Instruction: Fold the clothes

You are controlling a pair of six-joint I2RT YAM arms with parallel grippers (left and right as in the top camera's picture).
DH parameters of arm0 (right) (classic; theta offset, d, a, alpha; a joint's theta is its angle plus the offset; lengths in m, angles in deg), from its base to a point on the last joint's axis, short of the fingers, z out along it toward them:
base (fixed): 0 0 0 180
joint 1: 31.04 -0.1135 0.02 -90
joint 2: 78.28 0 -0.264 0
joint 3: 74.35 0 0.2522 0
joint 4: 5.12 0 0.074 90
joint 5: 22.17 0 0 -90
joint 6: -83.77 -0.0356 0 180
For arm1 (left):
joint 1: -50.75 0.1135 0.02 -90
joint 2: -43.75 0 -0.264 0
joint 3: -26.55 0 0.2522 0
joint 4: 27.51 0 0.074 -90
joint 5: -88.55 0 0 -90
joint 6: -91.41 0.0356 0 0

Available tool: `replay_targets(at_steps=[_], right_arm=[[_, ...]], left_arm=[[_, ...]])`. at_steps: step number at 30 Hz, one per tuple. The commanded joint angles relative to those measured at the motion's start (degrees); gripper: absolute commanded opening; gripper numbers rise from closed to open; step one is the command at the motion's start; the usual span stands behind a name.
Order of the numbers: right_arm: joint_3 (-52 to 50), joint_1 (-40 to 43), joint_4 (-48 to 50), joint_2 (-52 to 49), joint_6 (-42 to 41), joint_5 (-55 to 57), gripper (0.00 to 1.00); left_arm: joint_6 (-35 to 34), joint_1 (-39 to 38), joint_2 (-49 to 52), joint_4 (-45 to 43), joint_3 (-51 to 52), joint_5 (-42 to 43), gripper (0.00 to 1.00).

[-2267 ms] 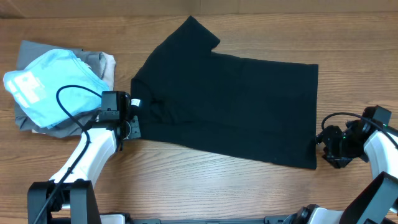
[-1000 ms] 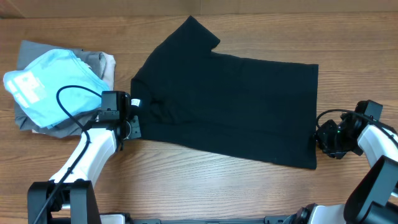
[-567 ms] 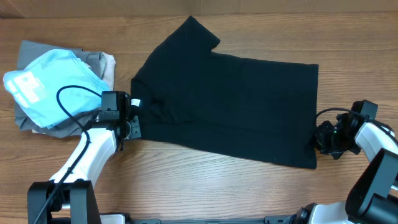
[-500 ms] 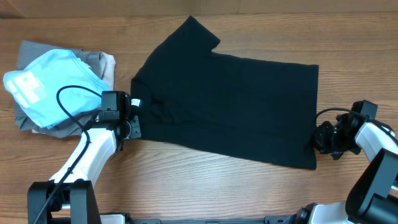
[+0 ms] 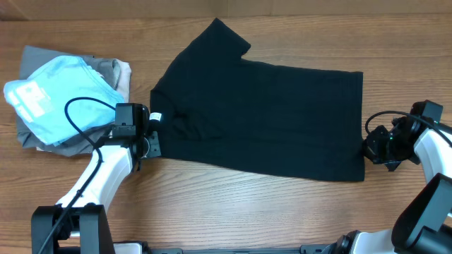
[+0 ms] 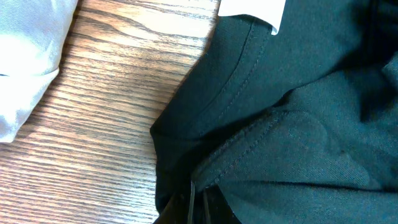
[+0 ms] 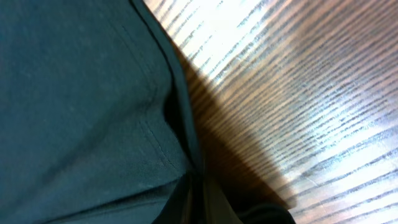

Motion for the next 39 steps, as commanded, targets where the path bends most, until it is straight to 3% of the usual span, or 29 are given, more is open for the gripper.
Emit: replay_targets(at_steps=[1, 6, 8, 10, 12, 14, 15, 19, 22, 30, 34, 39], right_arm=[[1.18, 0.42, -0.42, 1.22, 0.15, 1.36, 0.06], [1.16, 0.42, -1.16, 1.22, 0.20, 1.90, 0.09], [1.07, 0.39, -1.51, 1.22, 0.20, 1.86, 0.16], [0.50, 0.42, -1.44, 1.22, 0.20, 1.88, 0.29], [-0.55, 0.42, -0.83, 1.22, 0.20, 1.95, 0.54], [-1.99, 0.42, 0.61, 1.22, -0.37, 2.32, 0.65], [-2.75, 0.42, 1.55, 1.22, -1.44, 2.32, 0.65], [-5.11, 0.42, 4.35, 1.16, -2.23, 2.29, 0.62], [-6.25, 0.42, 5.95, 0.74, -2.25, 2.25, 0.54], [-7.34, 0.42, 6.64, 0.48, -2.19, 1.81, 0.13], [-5.31, 0.57, 4.63, 0.48, -2.16, 1.86, 0.04], [-2.75, 0.57, 1.07, 1.25, -2.16, 1.81, 0.04]], left_arm=[[1.09, 0.26, 0.57, -0.13, 0.39, -0.13, 0.04], [1.09, 0.26, 0.57, -0.13, 0.39, -0.13, 0.04], [1.09, 0.26, 0.57, -0.13, 0.39, -0.11, 0.04], [1.09, 0.26, 0.57, -0.11, 0.39, -0.11, 0.04], [1.09, 0.26, 0.57, 0.07, 0.39, -0.11, 0.04], [1.09, 0.26, 0.57, 0.24, 0.39, -0.11, 0.04], [1.09, 0.26, 0.57, 0.26, 0.39, -0.13, 0.04], [1.18, 0.26, 0.57, 0.26, 0.39, -0.15, 0.04], [1.27, 0.26, 0.57, 0.26, 0.39, -0.15, 0.04], [1.29, 0.26, 0.57, 0.26, 0.39, -0.15, 0.04], [1.29, 0.26, 0.57, 0.26, 0.39, -0.17, 0.04], [1.29, 0.26, 0.57, 0.26, 0.39, -0.57, 0.04]])
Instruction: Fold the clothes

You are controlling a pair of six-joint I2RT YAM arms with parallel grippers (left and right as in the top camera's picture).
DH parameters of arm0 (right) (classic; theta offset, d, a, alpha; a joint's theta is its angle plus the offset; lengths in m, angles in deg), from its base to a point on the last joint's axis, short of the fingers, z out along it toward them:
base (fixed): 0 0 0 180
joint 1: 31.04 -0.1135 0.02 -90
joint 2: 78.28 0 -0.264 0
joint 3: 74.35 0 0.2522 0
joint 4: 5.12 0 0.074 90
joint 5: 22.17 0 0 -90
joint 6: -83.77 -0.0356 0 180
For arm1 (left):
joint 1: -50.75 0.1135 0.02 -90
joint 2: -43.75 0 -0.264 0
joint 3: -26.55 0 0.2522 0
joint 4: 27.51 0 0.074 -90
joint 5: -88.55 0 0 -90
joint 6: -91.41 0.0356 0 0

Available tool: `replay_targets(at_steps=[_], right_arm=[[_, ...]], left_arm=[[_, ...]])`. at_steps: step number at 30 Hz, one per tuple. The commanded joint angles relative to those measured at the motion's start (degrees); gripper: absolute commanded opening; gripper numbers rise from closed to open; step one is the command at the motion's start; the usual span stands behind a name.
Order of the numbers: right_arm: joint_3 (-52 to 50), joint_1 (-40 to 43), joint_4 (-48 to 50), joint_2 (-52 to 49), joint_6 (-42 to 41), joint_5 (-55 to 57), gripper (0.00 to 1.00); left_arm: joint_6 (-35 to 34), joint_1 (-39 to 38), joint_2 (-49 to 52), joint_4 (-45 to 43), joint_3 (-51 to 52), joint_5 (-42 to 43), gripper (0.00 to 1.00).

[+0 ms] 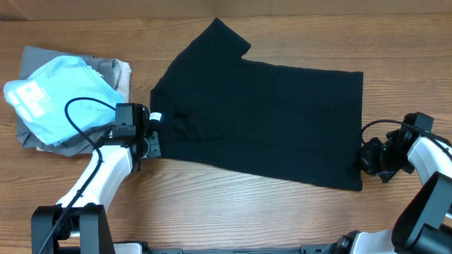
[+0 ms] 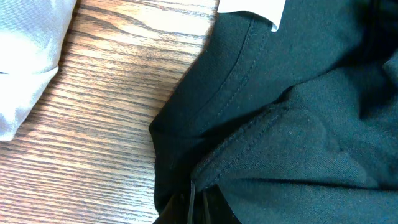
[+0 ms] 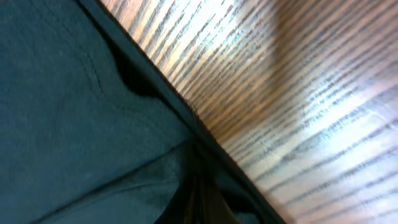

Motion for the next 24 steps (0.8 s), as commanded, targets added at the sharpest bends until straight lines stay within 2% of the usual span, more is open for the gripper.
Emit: replay_targets(at_steps=[1, 8, 24], right_arm=[[3.30, 0.24, -1.53, 1.55, -0.15, -0.04, 0.04], [6.67, 0.26, -4.07, 2.91, 0.11, -0.22, 0.04], [6.32, 0.17, 4.98, 2.78, -0.90, -0.26, 0.06]], left_arm=[[1.31, 0.26, 0.57, 0.02, 0.39, -0.57, 0.04], [1.29, 0.26, 0.57, 0.00, 0.39, -0.68, 0.04], [1.27, 0.26, 0.57, 0.48, 0.39, -2.93, 0.04]])
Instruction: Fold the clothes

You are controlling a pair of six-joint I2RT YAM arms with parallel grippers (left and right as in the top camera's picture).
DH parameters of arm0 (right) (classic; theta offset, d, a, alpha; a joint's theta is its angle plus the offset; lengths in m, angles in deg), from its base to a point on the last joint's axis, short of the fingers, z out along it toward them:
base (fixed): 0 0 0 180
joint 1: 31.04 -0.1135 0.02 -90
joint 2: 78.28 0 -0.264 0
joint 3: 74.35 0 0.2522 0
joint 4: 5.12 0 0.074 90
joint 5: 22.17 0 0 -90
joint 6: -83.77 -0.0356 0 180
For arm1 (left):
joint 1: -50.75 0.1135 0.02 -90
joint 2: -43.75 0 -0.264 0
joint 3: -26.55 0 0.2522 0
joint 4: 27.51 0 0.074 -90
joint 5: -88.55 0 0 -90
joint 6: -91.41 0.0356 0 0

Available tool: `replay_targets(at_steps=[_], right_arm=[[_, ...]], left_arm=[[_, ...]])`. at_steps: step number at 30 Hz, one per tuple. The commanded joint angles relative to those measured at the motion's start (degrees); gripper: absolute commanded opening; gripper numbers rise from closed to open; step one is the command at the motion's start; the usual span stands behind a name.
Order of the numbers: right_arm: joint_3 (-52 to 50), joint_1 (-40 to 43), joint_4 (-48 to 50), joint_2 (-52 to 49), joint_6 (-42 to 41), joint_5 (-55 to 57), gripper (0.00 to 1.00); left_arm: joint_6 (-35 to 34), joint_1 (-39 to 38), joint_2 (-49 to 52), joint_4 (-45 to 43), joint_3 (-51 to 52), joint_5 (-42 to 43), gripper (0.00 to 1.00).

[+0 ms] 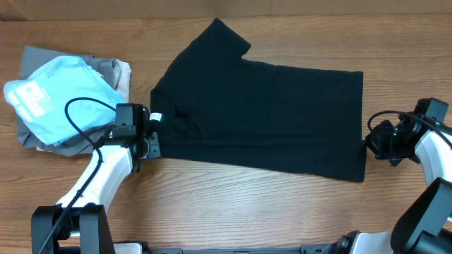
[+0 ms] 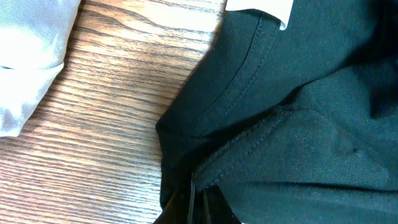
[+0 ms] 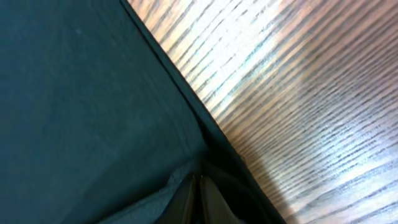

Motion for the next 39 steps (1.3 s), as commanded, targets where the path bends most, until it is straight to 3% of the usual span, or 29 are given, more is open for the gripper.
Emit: replay_targets(at_steps=[1, 2, 3, 5, 8, 10, 14, 20, 22, 26, 27, 30, 32, 35, 39], right_arm=[[0.87, 0.11, 0.55, 1.42, -0.26, 0.92, 0.19], [0.74, 0.11, 0.46, 1.42, -0.26, 0.94, 0.32], [0.59, 0.11, 0.28, 1.42, -0.24, 1.14, 0.58], [0.57, 0.28, -0.26, 1.42, -0.28, 2.23, 0.71], [0.57, 1.51, -1.14, 1.42, -0.94, 2.64, 0.72], [0.57, 2.58, -2.23, 1.42, -2.05, 2.64, 0.73], [0.57, 3.98, -5.40, 1.42, -2.38, 1.29, 0.74], [0.57, 3.91, -7.89, 1.42, -2.19, 0.76, 0.74], [0.57, 3.87, -7.80, 1.42, -2.19, 0.00, 0.74], [0.57, 3.87, -8.04, 1.42, -2.16, -0.42, 0.74], [0.57, 3.87, -8.11, 1.42, -2.16, -0.42, 0.74], [0.57, 3.87, -8.11, 1.42, -2.16, -0.44, 0.74], [0.57, 3.87, -8.11, 1.42, -2.16, -0.50, 0.74], [0.57, 3.87, -8.07, 1.42, -2.16, -1.05, 0.74], [0.57, 3.82, -8.15, 1.42, -2.16, -1.05, 0.74]], left_arm=[[1.27, 0.26, 0.57, 0.02, 0.39, -2.05, 0.04], [1.27, 0.26, 0.57, 0.02, 0.39, -2.03, 0.05], [1.27, 0.26, 0.57, 0.02, 0.39, -2.03, 0.07], [1.27, 0.26, 0.57, 0.02, 0.39, -2.05, 0.17], [1.27, 0.26, 0.57, 0.02, 0.39, -2.03, 0.42], [1.31, 0.26, 0.55, 0.20, 0.39, -1.77, 0.45], [3.04, 0.26, 0.15, 2.78, -1.38, 2.82, 0.41], [9.62, -0.72, -1.03, 11.30, -13.09, 19.56, 0.37], [11.34, -2.21, -1.01, 12.20, -16.09, 19.96, 0.34], [12.83, -5.84, -0.11, 9.94, -17.00, 19.58, 0.16], [12.66, -6.75, 0.83, 9.79, -17.00, 18.91, 0.04], [11.37, -8.61, 4.33, 9.97, -17.00, 19.10, 0.04], [10.86, -9.68, 7.17, 9.75, -17.00, 20.59, 0.18], [10.21, -10.84, 11.28, 7.65, -17.00, 24.87, 0.25], [6.95, -11.41, 14.82, 4.04, -17.00, 27.98, 0.25]])
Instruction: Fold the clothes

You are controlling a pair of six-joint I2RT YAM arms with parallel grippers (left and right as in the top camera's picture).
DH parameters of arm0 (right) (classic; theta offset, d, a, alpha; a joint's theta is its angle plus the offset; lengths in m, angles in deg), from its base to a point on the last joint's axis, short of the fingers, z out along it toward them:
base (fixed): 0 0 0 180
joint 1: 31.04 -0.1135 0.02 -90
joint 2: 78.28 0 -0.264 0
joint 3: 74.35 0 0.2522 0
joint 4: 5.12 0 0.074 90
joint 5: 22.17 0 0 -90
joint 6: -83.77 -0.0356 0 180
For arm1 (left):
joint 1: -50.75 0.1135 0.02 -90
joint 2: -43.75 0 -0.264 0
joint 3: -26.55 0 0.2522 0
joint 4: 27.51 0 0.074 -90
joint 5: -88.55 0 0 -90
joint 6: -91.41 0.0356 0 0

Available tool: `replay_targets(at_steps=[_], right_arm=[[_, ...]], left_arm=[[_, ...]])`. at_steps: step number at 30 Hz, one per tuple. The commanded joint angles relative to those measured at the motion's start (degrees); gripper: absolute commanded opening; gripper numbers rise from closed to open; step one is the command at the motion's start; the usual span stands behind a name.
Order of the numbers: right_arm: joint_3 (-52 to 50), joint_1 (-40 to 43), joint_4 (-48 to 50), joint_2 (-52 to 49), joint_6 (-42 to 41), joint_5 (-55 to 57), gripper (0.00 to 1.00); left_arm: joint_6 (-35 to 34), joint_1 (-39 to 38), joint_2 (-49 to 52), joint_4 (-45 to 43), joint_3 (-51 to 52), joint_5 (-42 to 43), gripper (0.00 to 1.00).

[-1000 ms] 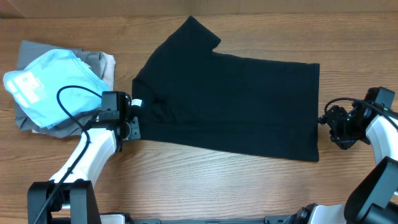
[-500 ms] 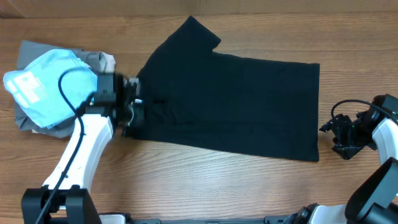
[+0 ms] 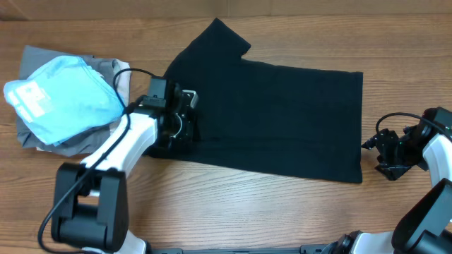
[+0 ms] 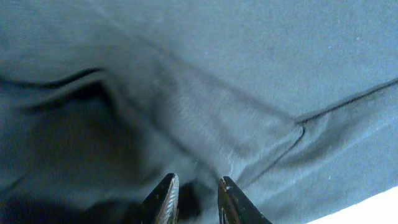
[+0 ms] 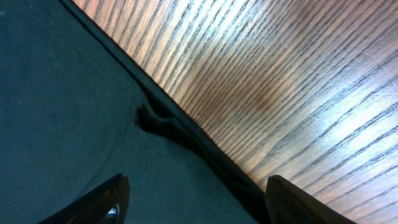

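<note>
A black T-shirt (image 3: 268,113) lies spread flat across the wooden table (image 3: 247,204), one sleeve (image 3: 222,39) pointing to the far side. My left gripper (image 3: 185,123) sits low over the shirt's left part, near the collar end. In the left wrist view its fingertips (image 4: 165,198) stand a little apart on wrinkled black cloth (image 4: 217,74), the left gripper (image 4: 198,198) holding nothing. My right gripper (image 3: 379,154) hovers at the shirt's near right corner. In its own view the right gripper (image 5: 202,202) is wide open over the hem (image 5: 180,130).
A pile of clothes lies at the far left: a light blue garment (image 3: 60,95) on top of a grey one (image 3: 35,60). Bare wood (image 5: 280,74) shows right of the shirt's hem.
My left gripper has let go of the collar edge and now sits farther right over the shirt, jaws slightly apart. My right gripper has let go of the hem corner and stands wide open.
Both grippers were shut on the shirt, the left at the collar edge and the right at the near right hem corner. The right one then stood slightly further left, then back right with the hem taut. Now both are open and the shirt lies flat.
</note>
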Motion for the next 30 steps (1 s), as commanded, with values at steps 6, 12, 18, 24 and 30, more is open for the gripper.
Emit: replay_targets(at_steps=[6, 12, 18, 24, 30], right_arm=[[0.57, -0.15, -0.15, 1.42, -0.22, -0.63, 0.74], [0.57, -0.15, -0.02, 1.42, -0.22, -0.68, 0.74], [0.57, -0.15, -0.02, 1.42, 0.00, -1.60, 0.74], [0.57, -0.15, 0.22, 1.42, 0.00, -1.60, 0.74], [0.57, -0.15, 0.20, 1.42, 0.00, -1.70, 0.74]], left_arm=[[-2.60, -1.40, 2.27, -1.77, -0.28, 4.17, 0.25], [-3.48, -2.43, 4.31, -4.28, -0.28, 2.71, 0.09], [-4.74, -2.69, 4.92, -7.10, -1.53, 3.21, 0.04], [-5.22, -3.10, 4.92, -8.90, -5.68, 2.91, 0.04], [-6.73, -4.87, 4.94, -15.98, -5.66, 2.84, 0.04]])
